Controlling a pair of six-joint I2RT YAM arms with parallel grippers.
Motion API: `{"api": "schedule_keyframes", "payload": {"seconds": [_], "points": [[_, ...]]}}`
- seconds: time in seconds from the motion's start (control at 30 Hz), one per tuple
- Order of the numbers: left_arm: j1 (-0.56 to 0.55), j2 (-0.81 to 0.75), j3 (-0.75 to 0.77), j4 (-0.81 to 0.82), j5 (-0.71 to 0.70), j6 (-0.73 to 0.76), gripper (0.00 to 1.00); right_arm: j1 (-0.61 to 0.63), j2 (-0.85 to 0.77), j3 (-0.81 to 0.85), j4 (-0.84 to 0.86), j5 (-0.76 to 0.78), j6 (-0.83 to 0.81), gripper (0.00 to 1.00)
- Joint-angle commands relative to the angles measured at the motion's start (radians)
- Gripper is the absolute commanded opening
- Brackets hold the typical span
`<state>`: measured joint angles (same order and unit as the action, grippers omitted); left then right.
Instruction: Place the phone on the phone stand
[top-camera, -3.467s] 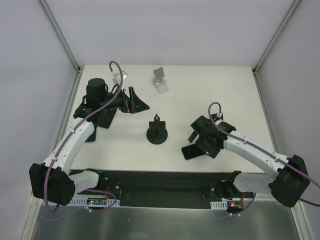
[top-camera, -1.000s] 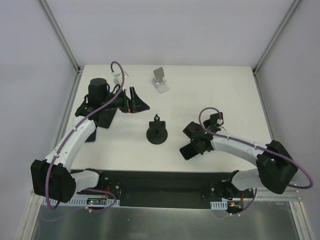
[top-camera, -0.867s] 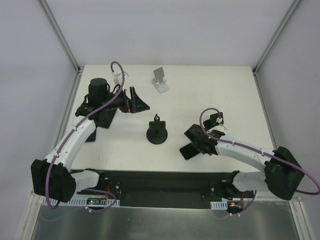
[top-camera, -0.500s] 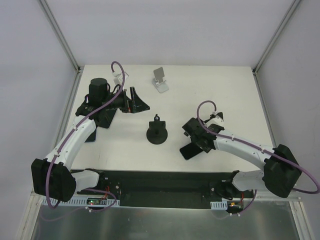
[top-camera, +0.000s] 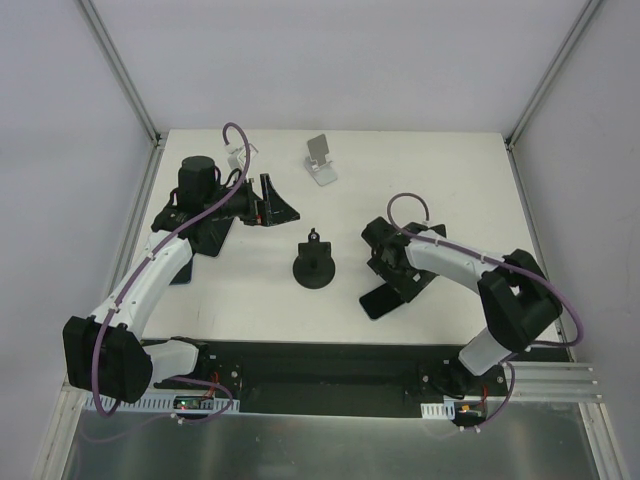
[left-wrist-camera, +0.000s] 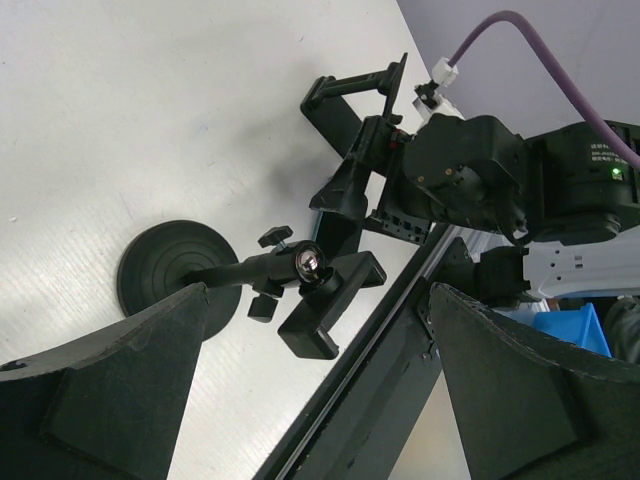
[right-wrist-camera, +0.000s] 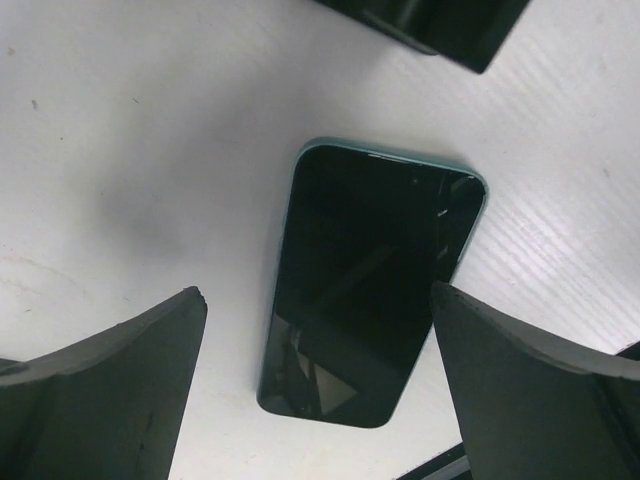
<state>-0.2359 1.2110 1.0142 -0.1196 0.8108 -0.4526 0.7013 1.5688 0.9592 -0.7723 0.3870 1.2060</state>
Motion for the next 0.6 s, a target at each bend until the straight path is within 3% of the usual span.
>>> {"api": "schedule_keyframes", "payload": {"seconds": [0.0, 0.57], "points": [[0.001, -0.002, 0.023, -0.005, 0.031, 0.011, 0.90, -0.020, 0.063, 0.058, -0.094, -0.091, 0.047, 0.96], [0.001, 0.001, 0.024, -0.003, 0.036, 0.009, 0.90, -0.016, 0.036, -0.086, -0.049, -0.088, 0.127, 0.99]]}}
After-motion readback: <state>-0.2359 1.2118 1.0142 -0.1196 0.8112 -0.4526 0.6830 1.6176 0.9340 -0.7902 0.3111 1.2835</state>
